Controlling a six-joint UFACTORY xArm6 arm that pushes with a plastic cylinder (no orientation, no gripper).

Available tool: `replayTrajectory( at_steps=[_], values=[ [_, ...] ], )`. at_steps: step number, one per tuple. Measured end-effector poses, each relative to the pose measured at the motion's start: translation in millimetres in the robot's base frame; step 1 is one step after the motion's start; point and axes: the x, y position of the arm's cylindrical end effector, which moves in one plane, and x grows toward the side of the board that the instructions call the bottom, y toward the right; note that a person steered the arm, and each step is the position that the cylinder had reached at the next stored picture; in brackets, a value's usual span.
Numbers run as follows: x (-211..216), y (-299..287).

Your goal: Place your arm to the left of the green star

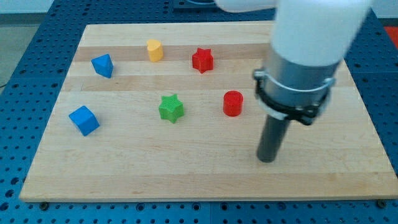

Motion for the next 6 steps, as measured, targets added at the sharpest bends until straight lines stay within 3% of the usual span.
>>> replayTrajectory(
  at_steps=[2,4,6],
  values=[
    [-30.0,-128.2],
    [-40.5,-220.0],
    [-104.9,-235.1]
  ],
)
